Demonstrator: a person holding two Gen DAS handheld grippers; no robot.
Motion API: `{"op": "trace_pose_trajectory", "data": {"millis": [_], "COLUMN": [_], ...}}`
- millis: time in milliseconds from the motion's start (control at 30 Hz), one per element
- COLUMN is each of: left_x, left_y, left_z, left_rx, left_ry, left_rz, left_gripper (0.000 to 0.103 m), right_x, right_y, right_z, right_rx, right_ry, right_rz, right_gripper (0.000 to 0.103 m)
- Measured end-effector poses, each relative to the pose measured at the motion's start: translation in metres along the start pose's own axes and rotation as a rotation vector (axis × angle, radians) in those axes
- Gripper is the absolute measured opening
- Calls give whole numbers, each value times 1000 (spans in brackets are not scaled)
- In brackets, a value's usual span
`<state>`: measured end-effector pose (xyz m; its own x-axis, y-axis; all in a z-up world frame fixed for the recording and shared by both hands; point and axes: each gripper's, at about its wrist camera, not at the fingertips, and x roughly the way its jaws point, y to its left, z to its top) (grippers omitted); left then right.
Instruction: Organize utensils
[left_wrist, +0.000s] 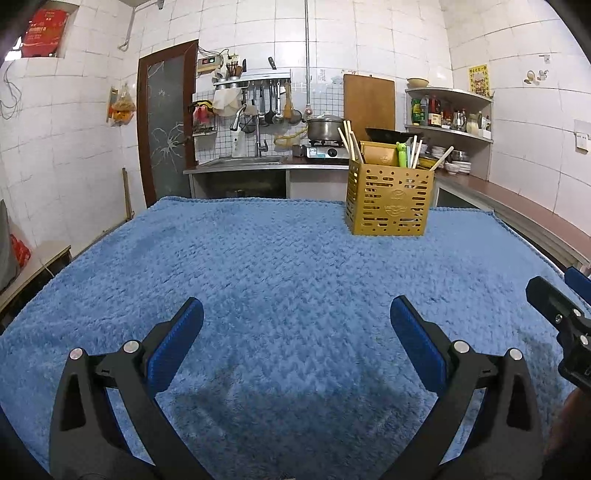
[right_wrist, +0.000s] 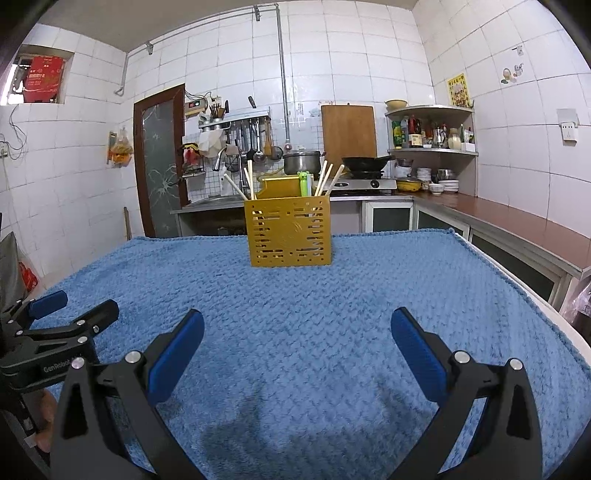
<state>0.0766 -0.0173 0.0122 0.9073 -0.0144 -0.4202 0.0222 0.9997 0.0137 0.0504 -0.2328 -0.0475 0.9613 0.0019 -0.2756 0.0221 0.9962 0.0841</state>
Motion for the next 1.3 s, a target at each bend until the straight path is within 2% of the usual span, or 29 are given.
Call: {"op": "trace_pose_trajectory", "data": {"millis": [267,1300], "left_x": [-8,-9], "left_y": [-6,-9], "left_z": [-1,-3], "left_rx": [27,36], "left_ry": [-38,-35], "left_rz": [6,13], "left_gripper": [98,98], "right_x": [-1,-3], "right_y": [-2,1], "right_z": [0,-1], "right_rx": [4,3], "right_ry": [-8,-18], "right_rz": [3,4], "right_gripper": [99,99]}}
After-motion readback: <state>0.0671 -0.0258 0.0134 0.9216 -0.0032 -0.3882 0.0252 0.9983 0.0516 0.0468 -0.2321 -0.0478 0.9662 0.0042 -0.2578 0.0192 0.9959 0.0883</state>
